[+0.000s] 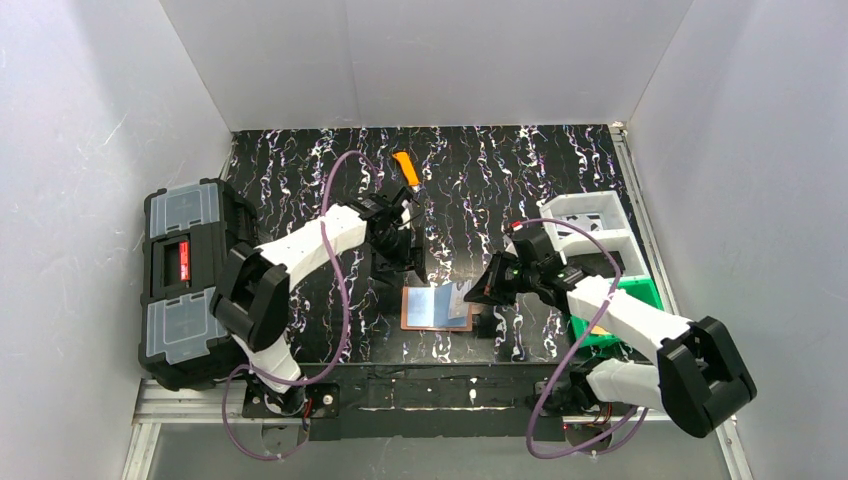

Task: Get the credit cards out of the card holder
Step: Remove the credit card from the card holder, then place the credit card in the storage box.

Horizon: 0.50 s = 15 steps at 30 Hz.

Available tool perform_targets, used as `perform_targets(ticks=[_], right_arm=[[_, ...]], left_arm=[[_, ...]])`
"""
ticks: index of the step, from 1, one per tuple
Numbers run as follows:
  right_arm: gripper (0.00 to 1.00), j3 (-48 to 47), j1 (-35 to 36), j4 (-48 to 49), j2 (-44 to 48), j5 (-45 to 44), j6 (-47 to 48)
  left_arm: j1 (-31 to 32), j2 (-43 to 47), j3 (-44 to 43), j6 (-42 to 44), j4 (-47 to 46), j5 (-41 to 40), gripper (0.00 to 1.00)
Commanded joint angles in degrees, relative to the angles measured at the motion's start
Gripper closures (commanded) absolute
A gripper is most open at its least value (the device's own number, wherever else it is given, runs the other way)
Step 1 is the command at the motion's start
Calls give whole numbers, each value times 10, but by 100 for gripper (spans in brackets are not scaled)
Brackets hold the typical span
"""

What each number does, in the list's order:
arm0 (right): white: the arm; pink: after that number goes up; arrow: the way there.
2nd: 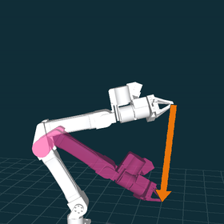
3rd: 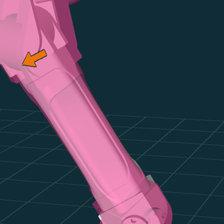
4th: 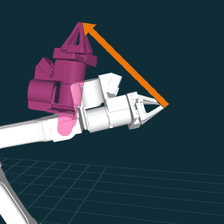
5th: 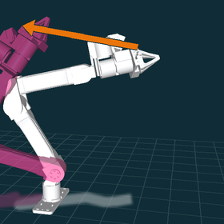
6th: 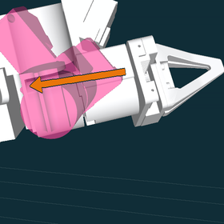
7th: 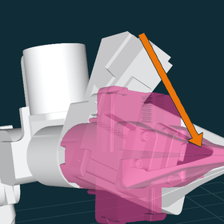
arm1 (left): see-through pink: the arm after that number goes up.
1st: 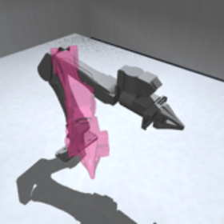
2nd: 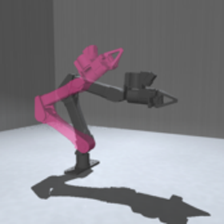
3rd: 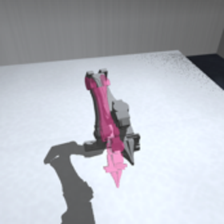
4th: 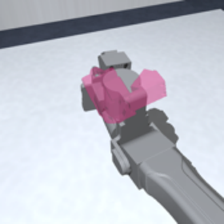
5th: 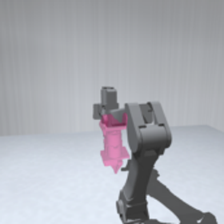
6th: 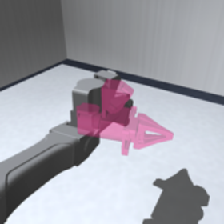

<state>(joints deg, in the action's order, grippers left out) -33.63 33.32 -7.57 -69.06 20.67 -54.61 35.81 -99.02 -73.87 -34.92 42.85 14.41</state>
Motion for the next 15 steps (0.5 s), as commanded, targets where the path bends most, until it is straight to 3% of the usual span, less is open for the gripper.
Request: perform_targets(ticks=[1,3,10,15], right_arm=[[99,-30,-5,-58,44,-21,8],[99,-33,-7,-80,60,-31,6],[99,-57,-24,-152,111,-82,-8],[99,-82,-75,-173,116,-94,-13]], left_arm=[[2,67,-15,26,24,18,21],[2,81,-18,36,25,28,3],[2,108,-19,61,28,42,2],[2,110,-12,70,23,63,2]])
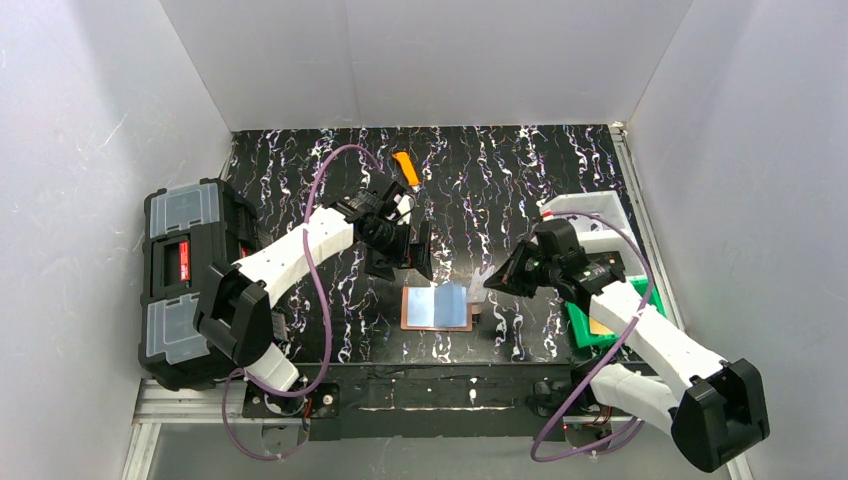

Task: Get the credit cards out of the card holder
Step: Place the credit card in the storage box.

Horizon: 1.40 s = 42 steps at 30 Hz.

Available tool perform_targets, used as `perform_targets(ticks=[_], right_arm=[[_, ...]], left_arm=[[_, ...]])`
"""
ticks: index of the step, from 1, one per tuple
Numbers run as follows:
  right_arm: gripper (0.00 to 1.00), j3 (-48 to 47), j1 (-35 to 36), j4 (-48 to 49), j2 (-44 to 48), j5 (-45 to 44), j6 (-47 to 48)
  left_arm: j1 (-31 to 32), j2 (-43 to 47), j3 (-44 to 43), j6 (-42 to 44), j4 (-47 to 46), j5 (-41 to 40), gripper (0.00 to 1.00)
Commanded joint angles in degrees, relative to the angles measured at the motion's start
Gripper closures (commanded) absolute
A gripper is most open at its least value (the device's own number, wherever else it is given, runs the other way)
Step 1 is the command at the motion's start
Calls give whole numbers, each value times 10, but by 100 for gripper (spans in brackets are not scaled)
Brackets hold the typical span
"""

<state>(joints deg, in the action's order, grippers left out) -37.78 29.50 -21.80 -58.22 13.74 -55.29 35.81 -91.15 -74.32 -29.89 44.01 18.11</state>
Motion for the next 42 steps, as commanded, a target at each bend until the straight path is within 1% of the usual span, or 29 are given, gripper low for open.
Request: perform_targets(ticks=[1,8,13,16,19,24,29,36,37,39,42], right_arm=[[99,-47,-52,-37,6,-26,-6],[99,-97,-187,-62,-10,-38,-3],[99,-150,-276,-80,-42,-95,7],[99,-162,-326,-57,-50,-126,0],[99,-175,-365,-34,-77,-134,-4],[99,-214,-396,-19,-147,-164,-11],[99,-238,-407,15,-212,-162,-20],[99,-286,-410,23,-298,-142,-22],[97,-294,-410,19,-304,-142,-21],[88,-309,-410,4,-312,-142,-19],[66,-321,-410,-17,-312,-141,-15]], left_arm=[[1,31,-5,20,5,30,2],[2,14,3,19,-28,61,2],[2,7,15,14,-54,77,2],[2,5,14,15,-54,79,2],[2,5,14,13,-54,82,2],[2,11,10,11,-45,78,2],[1,18,10,11,-38,76,2],[2,29,24,7,-34,72,2],[2,30,26,8,-35,72,2],[2,32,30,8,-32,67,2],[2,35,34,8,-29,56,2]])
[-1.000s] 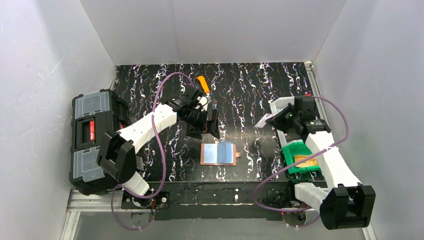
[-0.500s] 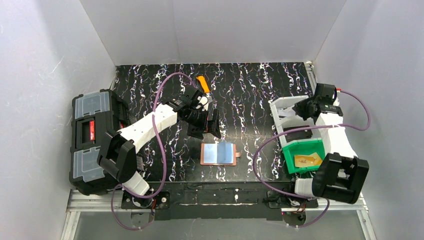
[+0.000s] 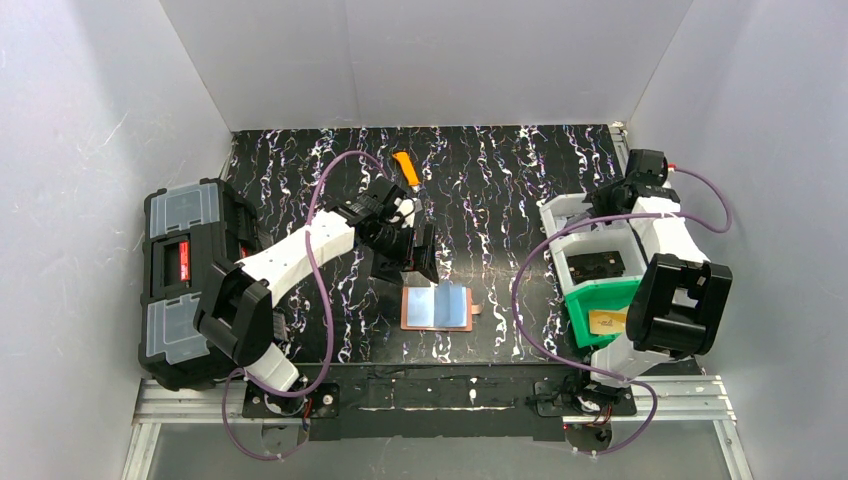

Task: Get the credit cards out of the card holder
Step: Place the credit card in the storage box, then close the card holder at the center of the board.

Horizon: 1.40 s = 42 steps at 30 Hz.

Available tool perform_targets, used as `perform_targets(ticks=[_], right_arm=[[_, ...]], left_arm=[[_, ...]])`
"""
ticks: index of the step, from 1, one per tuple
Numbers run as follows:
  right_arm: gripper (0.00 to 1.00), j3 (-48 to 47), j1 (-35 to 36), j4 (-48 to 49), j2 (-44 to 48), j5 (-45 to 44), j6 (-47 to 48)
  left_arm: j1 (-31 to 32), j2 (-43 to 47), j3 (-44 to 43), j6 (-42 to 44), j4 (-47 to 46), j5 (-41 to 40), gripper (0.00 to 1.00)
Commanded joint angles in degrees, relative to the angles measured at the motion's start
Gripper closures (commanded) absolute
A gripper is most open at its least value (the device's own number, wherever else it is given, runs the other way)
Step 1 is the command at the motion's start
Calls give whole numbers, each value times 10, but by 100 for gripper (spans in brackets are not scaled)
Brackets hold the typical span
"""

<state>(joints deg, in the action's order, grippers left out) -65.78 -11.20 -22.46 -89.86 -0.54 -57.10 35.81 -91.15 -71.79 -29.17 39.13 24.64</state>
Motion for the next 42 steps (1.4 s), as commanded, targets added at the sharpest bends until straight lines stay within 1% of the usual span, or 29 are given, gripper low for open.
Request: perform_targets(ticks=[1,3,4,8,10,12,14,17,20,23,24,26,28,29,31,35,40,42], right_arm=[[58,-42,-2,-16,7,1,4],[45,-39,-2,-20,16,23,11],[42,-38,-2,-24,21,26,14],[34,-41,7,-58,45,40,36],[33,-33,26,-79,65,43,50],[31,-15,56,-88,89,42,61],[30,9,94,-97,111,39,67],[30,51,181,-98,140,35,68],[30,84,269,-90,150,38,68],[30,90,362,-87,142,36,73],[29,83,394,-95,133,31,78],[27,56,447,-125,106,10,88],[24,28,488,-157,74,-22,96],[22,19,505,-159,64,-26,100],[17,9,530,-155,50,-22,107],[13,-16,560,-173,21,-32,114],[13,-41,581,-198,-26,-29,119],[15,-45,591,-195,-40,-22,118]], left_arm=[[2,36,10,1,20,-15,2],[1,41,16,-2,17,-24,2],[1,43,20,-3,16,-29,2],[0,48,29,-9,17,-46,2],[-2,48,38,-13,17,-52,2],[-4,48,48,-16,14,-56,2],[-5,49,58,-19,13,-63,2],[-11,53,79,-19,9,-71,2],[-15,54,97,-19,5,-74,2],[-23,54,111,-22,4,-80,2],[-27,53,118,-24,1,-75,4],[-39,48,126,-30,-7,-56,6],[-49,44,131,-34,-12,-47,8],[-52,43,132,-35,-12,-47,8],[-61,42,136,-36,-14,-46,8],[-77,41,145,-40,-15,-35,9],[-80,36,149,-39,-16,-27,10],[-80,32,150,-40,-19,-23,11]])
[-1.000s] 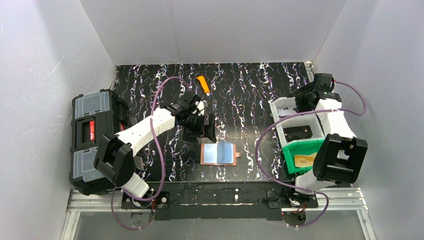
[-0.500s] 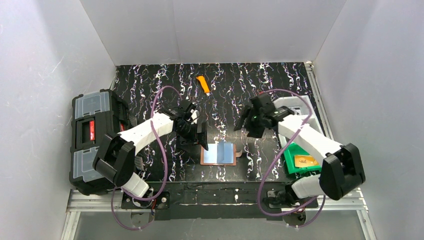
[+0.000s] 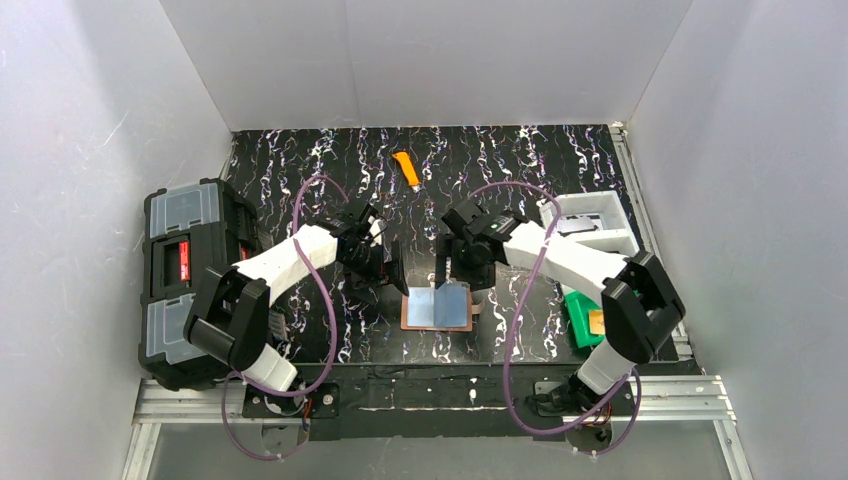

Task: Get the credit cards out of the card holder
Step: Close the card holder at the center of the board.

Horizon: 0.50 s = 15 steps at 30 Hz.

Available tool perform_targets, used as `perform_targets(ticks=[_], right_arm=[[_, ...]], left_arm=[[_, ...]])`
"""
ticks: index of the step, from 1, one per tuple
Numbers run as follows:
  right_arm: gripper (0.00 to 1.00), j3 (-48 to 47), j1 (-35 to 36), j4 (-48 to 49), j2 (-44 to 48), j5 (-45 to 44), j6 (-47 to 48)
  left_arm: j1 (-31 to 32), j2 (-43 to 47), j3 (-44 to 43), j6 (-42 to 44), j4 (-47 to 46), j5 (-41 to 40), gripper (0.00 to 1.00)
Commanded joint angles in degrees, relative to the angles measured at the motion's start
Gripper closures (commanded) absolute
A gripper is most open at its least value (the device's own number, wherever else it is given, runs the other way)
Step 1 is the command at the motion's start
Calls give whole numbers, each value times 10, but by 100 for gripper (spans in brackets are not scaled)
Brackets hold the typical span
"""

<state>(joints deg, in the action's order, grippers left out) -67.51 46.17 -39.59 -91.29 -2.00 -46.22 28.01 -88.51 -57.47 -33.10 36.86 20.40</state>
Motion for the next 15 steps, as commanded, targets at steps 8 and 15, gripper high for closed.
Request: perform_targets(ticks=[8,15], right_arm=[[31,-14,23,-23,-53,0,-2],[71,24,23,2,-59,10,-9]], left_arm=[[-3,-13,9,-8,-13,43,16],[-2,-35,14,-11,-26,56,20]])
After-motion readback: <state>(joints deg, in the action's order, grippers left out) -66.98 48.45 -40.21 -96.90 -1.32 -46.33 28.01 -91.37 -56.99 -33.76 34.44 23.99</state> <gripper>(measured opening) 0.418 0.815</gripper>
